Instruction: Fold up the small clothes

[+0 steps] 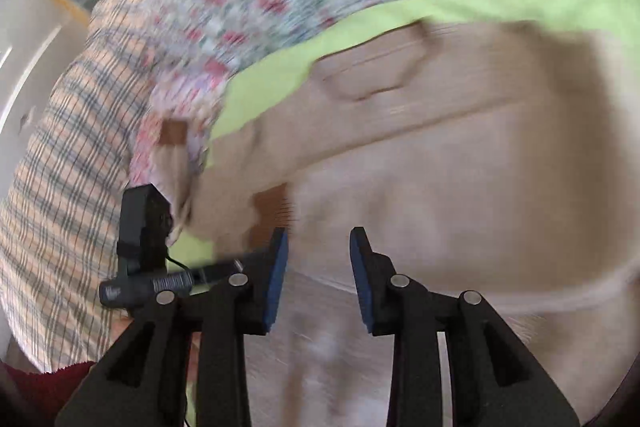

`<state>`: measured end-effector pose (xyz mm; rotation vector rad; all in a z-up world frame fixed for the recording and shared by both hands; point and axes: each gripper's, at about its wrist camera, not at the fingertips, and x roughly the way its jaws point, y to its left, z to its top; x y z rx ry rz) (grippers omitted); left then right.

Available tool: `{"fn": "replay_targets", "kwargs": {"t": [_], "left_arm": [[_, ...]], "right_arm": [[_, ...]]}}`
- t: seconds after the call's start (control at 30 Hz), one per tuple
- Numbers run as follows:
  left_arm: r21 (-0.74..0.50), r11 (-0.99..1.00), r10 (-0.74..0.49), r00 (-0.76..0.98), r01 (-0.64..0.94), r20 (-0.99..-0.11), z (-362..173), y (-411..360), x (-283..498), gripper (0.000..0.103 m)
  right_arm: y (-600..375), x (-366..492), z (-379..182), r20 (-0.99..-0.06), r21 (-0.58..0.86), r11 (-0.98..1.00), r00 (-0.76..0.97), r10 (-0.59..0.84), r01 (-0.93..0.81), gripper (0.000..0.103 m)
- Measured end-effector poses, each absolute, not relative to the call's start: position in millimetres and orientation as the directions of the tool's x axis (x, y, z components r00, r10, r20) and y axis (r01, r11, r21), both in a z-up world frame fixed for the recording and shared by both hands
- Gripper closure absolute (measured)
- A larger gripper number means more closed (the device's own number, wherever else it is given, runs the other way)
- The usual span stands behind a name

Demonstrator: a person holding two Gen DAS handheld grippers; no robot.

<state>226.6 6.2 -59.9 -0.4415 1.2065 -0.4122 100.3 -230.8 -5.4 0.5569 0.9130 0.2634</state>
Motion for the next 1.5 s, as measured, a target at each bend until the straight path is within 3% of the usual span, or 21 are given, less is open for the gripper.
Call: {"fn": "replay_targets", "kwargs": {"t": [0.03,0.07,0.1,0.13,0.23,0.57,0.63,0.7,0.8,0.83,0.87,0.9,1.13,1.23,1.33,1.43,1.5], "left_arm": [[-0.530,0.845,-0.524,0.313,0.072,-0.792,-59.3,3.2,230.5,0.033],[-0.525,0.847,-0.519,0.330,0.078,-0.788,-58.0,0.5,235.0,0.050],[-0.520,0.849,-0.517,0.337,0.091,-0.787,-57.3,-2.8,237.9,0.087],[-0.511,0.854,-0.513,0.329,0.102,-0.793,-57.2,-7.4,240.2,0.098],[-0.417,0.897,-0.439,0.418,0.149,-0.795,-33.1,-10.6,226.9,0.096],[-0.416,0.909,-0.374,0.476,0.017,-0.796,-38.1,44.6,214.9,0.095],[-0.404,0.914,-0.368,0.467,0.024,-0.804,-38.9,42.0,215.2,0.095],[-0.391,0.920,-0.359,0.458,0.028,-0.813,-40.7,41.1,214.0,0.095],[-0.405,0.914,-0.365,0.451,0.009,-0.815,-45.6,43.9,211.1,0.095],[-0.410,0.912,-0.369,0.446,0.003,-0.816,-47.6,43.8,210.0,0.095],[-0.411,0.912,-0.371,0.441,0.004,-0.817,-48.8,41.4,207.9,0.095],[-0.411,0.912,-0.374,0.438,0.011,-0.817,-48.5,38.2,206.9,0.095],[-0.398,0.914,-0.392,0.410,0.074,-0.823,-51.0,9.3,202.1,0.095],[-0.416,0.908,-0.401,0.397,0.053,-0.825,-56.5,14.6,203.9,0.093],[-0.416,0.908,-0.403,0.395,0.056,-0.826,-57.3,16.4,204.1,0.090],[-0.405,0.913,-0.394,0.386,0.058,-0.834,-59.3,14.8,205.9,0.088],[-0.390,0.919,-0.382,0.384,0.061,-0.841,-59.5,18.0,204.2,0.083]], "right_arm": [[-242.0,92.6,-5.0,-0.676,0.555,0.830,0.605,0.420,0.045,0.070],[-252.7,84.9,-5.2,-0.678,0.555,0.829,0.617,0.399,0.073,0.070],[-264.2,77.1,-5.9,-0.682,0.552,0.827,0.628,0.375,0.106,0.070],[-274.8,68.5,-8.1,-0.687,0.548,0.826,0.636,0.351,0.136,0.070],[-300.3,49.9,-10.8,-0.701,0.523,0.827,0.655,0.280,0.206,0.070],[-358.4,67.4,-19.7,-0.763,0.432,0.836,0.631,0.140,0.337,0.070],[-358.8,84.4,-22.7,-0.777,0.411,0.850,0.615,0.137,0.330,0.064],[-357.7,100.4,-28.0,-0.791,0.399,0.859,0.594,0.145,0.321,0.048],[-356.4,124.6,-42.1,-0.818,0.384,0.870,0.550,0.166,0.309,0.047],[-357.2,130.8,-46.5,-0.827,0.388,0.872,0.530,0.187,0.299,0.053],[-358.7,134.1,-47.3,-0.837,0.379,0.876,0.514,0.188,0.298,0.092],[-362.1,133.8,-43.7,-0.844,0.351,0.885,0.514,0.157,0.306,0.094],[-386.4,131.6,-46.3,-0.867,0.316,0.891,0.481,0.131,0.327,0.095],[-378.6,120.4,-24.9,-0.863,0.234,0.901,0.504,0.020,0.366,0.089],[-346.4,110.1,-7.6,-0.820,0.250,0.937,0.568,0.071,0.245,0.089],[-315.9,114.6,-32.5,-0.885,0.161,0.976,0.460,0.076,0.149,0.088],[-326.3,112.0,-50.9,-0.910,0.149,0.968,0.412,0.053,0.203,0.089]]}}
